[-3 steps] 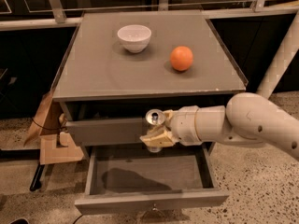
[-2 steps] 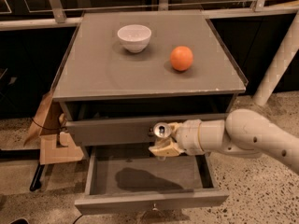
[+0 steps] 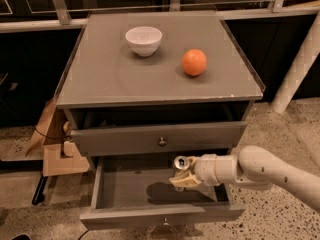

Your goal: Place redbull can into middle drawer

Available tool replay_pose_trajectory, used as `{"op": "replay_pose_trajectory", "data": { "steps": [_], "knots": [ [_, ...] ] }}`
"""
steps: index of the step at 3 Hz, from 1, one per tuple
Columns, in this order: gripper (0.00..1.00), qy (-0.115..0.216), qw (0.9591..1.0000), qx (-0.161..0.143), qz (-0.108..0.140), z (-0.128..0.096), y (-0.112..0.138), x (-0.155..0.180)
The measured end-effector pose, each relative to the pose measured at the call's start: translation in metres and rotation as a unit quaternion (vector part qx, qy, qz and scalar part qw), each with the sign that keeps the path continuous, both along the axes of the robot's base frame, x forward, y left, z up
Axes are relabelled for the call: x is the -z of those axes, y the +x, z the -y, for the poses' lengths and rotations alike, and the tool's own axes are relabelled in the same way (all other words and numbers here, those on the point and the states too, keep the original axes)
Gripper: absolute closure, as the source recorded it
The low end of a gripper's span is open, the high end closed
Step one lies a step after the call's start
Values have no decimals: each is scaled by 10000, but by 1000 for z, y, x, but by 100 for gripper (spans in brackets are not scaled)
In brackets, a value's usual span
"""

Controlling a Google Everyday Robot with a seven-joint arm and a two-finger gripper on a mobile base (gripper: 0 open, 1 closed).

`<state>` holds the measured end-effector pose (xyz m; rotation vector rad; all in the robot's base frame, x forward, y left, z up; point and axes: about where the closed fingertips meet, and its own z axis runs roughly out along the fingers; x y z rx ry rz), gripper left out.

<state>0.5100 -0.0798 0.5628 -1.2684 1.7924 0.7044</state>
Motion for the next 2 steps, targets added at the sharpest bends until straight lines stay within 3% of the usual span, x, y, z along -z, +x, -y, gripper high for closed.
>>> {"op": "replay_pose_trajectory", "data": {
  "steps": [1,2],
  "knots": [
    [100,77,9999,2,-114,-1,-3,15],
    [100,103,9999,-60,19,3,0,34]
  ]
}}
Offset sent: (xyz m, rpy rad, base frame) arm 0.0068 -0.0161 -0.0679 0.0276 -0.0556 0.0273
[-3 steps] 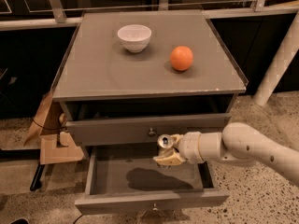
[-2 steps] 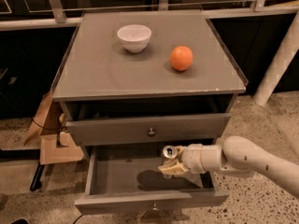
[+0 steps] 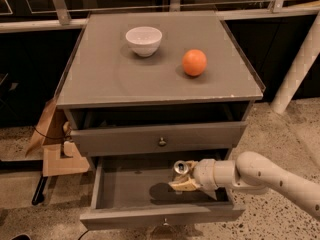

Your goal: Place redbull can into middle drawer

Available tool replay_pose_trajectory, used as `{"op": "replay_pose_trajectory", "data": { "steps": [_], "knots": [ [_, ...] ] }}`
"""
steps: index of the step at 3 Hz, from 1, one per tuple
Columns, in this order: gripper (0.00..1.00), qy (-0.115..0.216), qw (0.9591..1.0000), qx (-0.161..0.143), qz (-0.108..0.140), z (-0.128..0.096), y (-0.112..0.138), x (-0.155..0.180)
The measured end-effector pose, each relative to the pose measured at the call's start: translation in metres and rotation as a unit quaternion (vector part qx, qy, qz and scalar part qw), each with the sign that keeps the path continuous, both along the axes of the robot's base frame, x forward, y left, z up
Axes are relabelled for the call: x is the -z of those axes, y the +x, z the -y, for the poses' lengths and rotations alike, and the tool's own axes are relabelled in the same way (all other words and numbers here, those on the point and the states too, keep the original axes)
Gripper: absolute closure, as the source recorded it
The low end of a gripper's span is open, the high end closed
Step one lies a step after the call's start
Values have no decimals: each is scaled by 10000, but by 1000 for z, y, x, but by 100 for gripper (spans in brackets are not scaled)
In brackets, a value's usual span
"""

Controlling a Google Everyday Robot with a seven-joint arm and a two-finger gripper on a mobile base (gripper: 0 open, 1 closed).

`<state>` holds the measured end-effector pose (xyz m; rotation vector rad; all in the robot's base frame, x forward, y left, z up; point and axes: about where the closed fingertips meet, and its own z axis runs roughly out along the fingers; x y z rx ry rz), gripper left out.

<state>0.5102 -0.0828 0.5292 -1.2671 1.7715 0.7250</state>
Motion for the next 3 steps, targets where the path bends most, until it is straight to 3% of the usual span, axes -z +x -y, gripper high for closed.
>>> {"op": "replay_pose_trajectory", "data": {
  "steps": [1,3],
  "knots": [
    [100,63,9995,-105,280,5,11,33],
    [100,191,9972,-390,602,-3,34,84]
  ]
}}
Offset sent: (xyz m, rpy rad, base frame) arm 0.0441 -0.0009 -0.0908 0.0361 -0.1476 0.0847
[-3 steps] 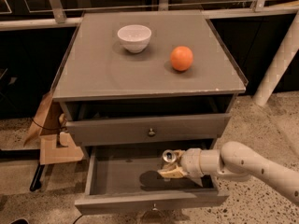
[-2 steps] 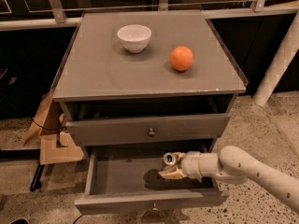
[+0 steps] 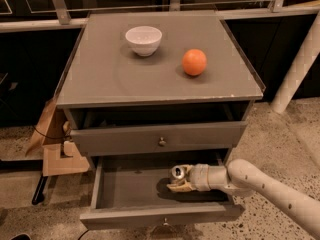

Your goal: Place redbull can into middle drawer

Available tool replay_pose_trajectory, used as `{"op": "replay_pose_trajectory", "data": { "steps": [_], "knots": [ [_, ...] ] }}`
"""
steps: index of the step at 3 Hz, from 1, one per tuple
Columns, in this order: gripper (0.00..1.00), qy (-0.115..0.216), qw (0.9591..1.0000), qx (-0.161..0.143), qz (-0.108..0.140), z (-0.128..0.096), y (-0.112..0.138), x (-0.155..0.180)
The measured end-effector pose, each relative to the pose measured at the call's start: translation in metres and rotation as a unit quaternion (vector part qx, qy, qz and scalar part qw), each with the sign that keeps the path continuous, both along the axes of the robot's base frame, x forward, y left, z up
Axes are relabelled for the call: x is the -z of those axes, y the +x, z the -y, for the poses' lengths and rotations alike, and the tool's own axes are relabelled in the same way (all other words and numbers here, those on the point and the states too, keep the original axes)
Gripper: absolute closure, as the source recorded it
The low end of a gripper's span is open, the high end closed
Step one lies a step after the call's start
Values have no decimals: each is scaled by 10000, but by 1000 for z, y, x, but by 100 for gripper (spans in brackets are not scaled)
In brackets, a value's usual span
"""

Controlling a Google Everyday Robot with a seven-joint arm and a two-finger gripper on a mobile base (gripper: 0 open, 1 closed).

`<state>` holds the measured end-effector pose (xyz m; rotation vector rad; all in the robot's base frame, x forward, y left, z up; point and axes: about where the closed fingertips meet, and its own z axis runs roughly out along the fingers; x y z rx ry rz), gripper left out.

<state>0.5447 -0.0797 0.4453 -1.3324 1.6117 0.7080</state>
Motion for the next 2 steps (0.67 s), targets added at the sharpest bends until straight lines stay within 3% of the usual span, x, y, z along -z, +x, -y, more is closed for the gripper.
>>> {"op": "replay_pose_trajectory", "data": {
  "steps": [2],
  "knots": [
    [100,31,9999,-109,120,-3,5,32]
  ]
}}
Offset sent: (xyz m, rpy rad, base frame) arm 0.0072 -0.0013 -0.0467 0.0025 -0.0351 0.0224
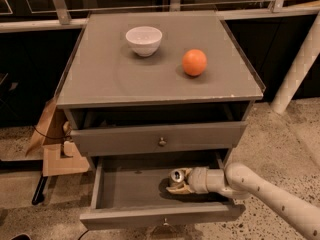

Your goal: Place redbull can into middle drawer

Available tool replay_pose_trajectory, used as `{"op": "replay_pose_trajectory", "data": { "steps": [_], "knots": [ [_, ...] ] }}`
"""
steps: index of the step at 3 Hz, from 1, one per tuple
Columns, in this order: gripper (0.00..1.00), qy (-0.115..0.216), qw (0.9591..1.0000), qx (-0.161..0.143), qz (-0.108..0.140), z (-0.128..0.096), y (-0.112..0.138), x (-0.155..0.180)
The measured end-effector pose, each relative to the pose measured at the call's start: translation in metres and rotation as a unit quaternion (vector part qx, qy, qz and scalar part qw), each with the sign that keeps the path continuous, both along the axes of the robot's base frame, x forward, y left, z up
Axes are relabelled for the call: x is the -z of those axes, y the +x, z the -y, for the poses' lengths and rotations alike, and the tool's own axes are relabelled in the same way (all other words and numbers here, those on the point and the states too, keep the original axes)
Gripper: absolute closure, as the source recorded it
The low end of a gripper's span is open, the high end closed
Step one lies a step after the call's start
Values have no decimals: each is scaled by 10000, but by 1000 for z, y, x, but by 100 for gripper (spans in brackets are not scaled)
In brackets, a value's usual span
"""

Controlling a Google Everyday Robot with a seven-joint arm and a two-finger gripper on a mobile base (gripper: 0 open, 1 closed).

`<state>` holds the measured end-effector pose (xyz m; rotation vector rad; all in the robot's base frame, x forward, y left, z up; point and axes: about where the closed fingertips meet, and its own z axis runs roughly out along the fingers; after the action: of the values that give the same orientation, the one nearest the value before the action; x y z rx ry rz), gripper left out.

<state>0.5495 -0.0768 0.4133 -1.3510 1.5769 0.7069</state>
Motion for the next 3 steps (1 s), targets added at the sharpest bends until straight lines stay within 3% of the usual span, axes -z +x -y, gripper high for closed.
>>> {"op": "replay_pose_trajectory", "data": {
  "steps": [1,2,3],
  "knots": [
    [100,-38,10000,-43,-10,-2,0,9],
    [82,-38,10000,-44,-10,-2,0,10],
    [59,-38,10000,-45,-10,-2,0,10]
  ]
}}
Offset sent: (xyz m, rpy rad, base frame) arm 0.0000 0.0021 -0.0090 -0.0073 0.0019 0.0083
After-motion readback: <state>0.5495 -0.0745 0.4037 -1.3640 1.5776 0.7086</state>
